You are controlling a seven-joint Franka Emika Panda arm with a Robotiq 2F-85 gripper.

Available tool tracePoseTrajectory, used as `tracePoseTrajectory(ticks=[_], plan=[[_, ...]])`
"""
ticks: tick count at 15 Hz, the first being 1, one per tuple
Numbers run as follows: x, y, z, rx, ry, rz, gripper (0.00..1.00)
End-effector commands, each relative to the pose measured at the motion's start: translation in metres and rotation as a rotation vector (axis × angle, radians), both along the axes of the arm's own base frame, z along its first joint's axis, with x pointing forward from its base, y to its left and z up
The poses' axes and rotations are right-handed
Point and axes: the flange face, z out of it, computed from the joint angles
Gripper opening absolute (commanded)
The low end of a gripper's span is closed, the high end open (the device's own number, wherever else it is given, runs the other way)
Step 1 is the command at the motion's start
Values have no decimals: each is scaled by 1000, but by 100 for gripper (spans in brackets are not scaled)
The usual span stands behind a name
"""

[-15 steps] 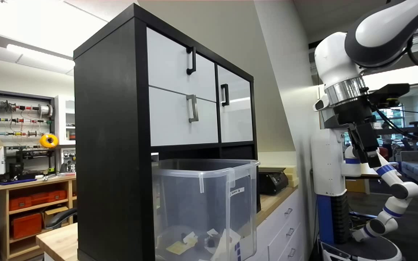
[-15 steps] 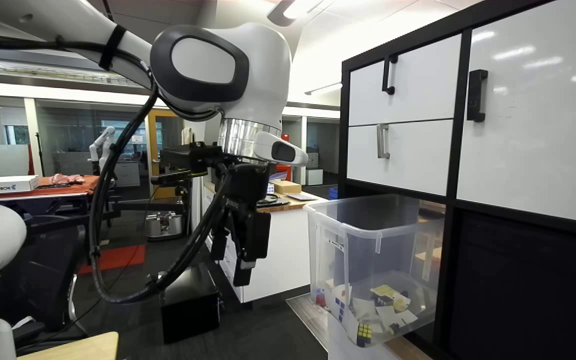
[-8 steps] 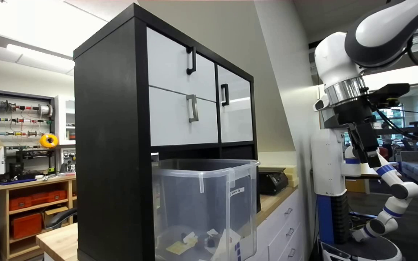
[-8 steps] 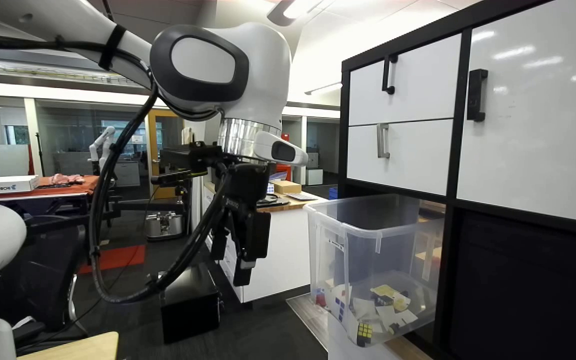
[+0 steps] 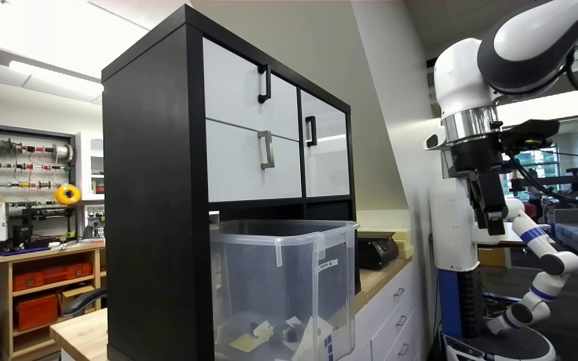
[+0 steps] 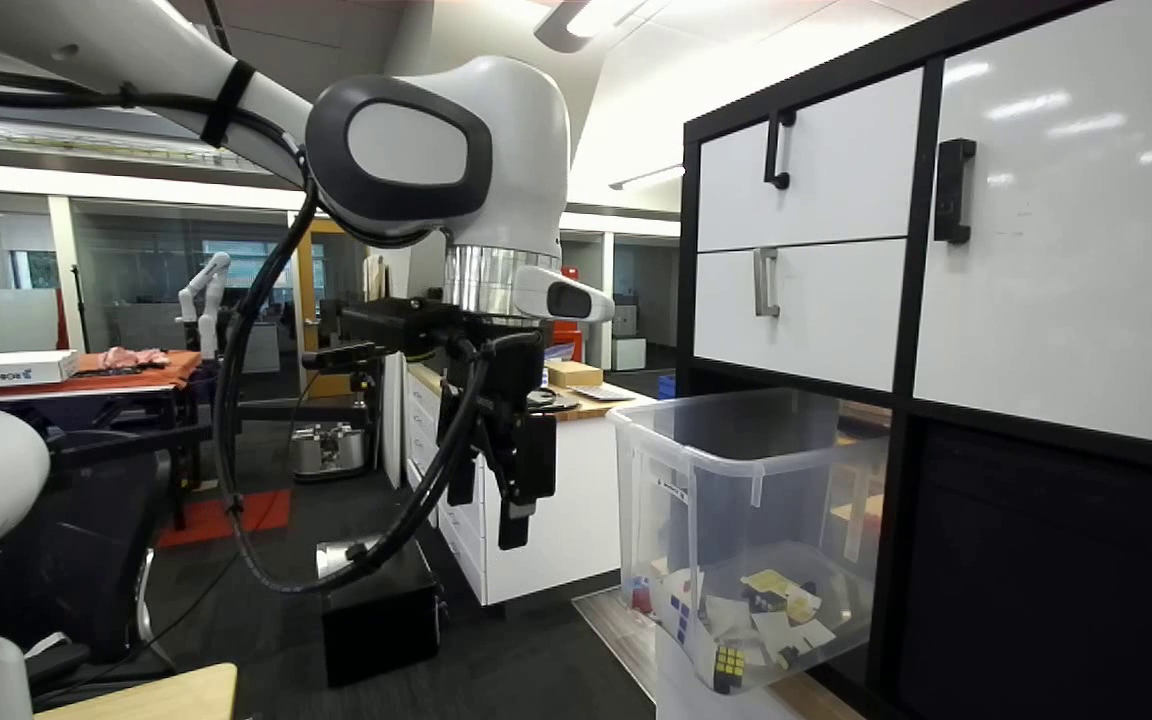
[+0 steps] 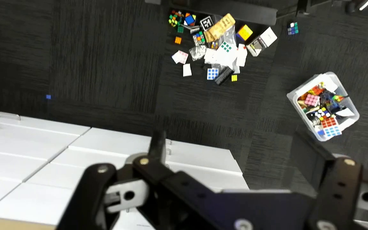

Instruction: Push the storage box into the bottom of the black and white cabinet

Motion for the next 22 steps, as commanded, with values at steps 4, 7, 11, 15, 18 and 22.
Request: tracePoseTrajectory(ticks=[4,7,11,15,18,22], plan=[[14,55,-14,2,-205,-47,100],[22,85,-21,13,-311,-102,100],[38,120,-31,11,-450,-151,100],[62,144,-53,13,-530,-151,100],[78,148,-71,6,-565,-144,100],[106,140,-85,-19,-594,-146,100]])
